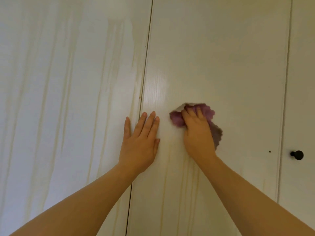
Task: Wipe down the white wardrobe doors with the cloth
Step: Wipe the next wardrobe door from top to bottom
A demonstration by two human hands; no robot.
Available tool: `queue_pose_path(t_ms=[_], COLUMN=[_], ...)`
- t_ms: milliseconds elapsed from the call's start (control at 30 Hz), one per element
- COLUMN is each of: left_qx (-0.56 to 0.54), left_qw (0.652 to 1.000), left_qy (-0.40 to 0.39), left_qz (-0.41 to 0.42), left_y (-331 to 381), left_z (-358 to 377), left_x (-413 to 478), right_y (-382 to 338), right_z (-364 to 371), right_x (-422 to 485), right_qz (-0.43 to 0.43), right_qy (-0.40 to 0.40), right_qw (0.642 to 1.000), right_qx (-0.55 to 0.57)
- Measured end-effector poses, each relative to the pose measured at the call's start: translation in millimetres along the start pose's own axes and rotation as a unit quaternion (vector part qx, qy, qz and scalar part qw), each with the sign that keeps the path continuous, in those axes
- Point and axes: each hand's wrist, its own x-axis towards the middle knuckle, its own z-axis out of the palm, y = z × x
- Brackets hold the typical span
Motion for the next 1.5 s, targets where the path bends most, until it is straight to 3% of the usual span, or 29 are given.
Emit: queue_pose_path(t_ms=[133, 167, 267, 333, 433, 500, 567, 633, 667, 767, 800, 833, 900, 967, 1000, 1100, 1167, 1233, 1333, 1367, 1500], left_qx=[-0.009, -0.007, 0.002, 0.003, 0.007, 0.005, -0.001, -0.006, -0.008, -0.007, -0.007, -0.006, -0.002, 0.0, -0.001, 0.0, -0.001, -0.002, -0.006, -0.01, -0.116], left_qw=[1.0, 1.0, 1.0, 1.0, 0.999, 0.999, 0.999, 0.999, 0.999, 0.999, 0.999, 0.999, 1.0, 1.0, 1.0, 1.0, 0.999, 0.999, 1.0, 1.0, 0.986], left_qy=[-0.005, -0.009, -0.012, -0.013, -0.019, -0.025, -0.025, -0.027, -0.029, -0.028, -0.027, -0.024, -0.016, -0.011, -0.011, -0.009, -0.01, -0.011, -0.007, 0.0, 0.115], left_qz=[0.006, 0.015, 0.022, 0.021, 0.031, 0.038, 0.035, 0.025, 0.022, 0.031, 0.032, 0.03, 0.027, 0.025, 0.023, 0.029, 0.032, 0.03, 0.025, 0.021, -0.019], left_y=[-2, -4, -8, -8, -10, -11, -10, -8, -7, -7, -8, -8, -6, -5, -4, -6, -7, -6, -5, -5, 5], left_z=[1, 1, 0, 0, 0, -2, -2, -1, -1, 2, 2, 2, 2, 3, 4, 5, 4, 3, 3, 3, -7], left_x=[0, -2, -5, -5, -6, -6, -5, -6, -6, -7, -8, -8, -7, -7, -8, -7, -9, -8, -7, -7, -4], right_y=[-6, -1, 2, -13, -17, -1, 8, 3, -4, -3, 3, 8, 15, 9, 5, 0, 11, 22, 21, 14, 7], right_z=[5, 1, -3, 3, 7, -2, -5, 1, 6, 3, -3, -9, -13, -8, -2, 12, 6, -4, -10, -6, 7], right_x=[-28, -26, 3, 4, -27, -27, -14, -16, -25, -48, -43, -33, -9, -1, -10, -54, -59, -39, -11, -14, -48], right_qz=[-0.219, -0.233, -0.063, -0.015, -0.191, -0.216, -0.068, 0.002, -0.022, -0.205, -0.22, -0.187, -0.026, 0.066, 0.041, -0.172, -0.234, -0.172, 0.027, 0.035, -0.152], right_qy=[-0.04, -0.03, -0.022, -0.015, -0.063, -0.058, -0.053, -0.044, -0.052, -0.099, -0.097, -0.09, -0.039, 0.003, -0.01, -0.05, -0.051, -0.048, -0.009, -0.004, -0.068], right_qw=[0.973, 0.968, 0.997, 0.999, 0.976, 0.97, 0.994, 0.998, 0.995, 0.968, 0.965, 0.975, 0.999, 0.998, 0.999, 0.982, 0.968, 0.981, 1.0, 0.999, 0.985], right_qx=[-0.065, -0.084, -0.046, -0.037, -0.083, -0.1, -0.061, -0.055, -0.083, -0.103, -0.099, -0.085, -0.004, 0.01, -0.014, -0.062, -0.071, -0.069, 0.005, -0.003, -0.038])
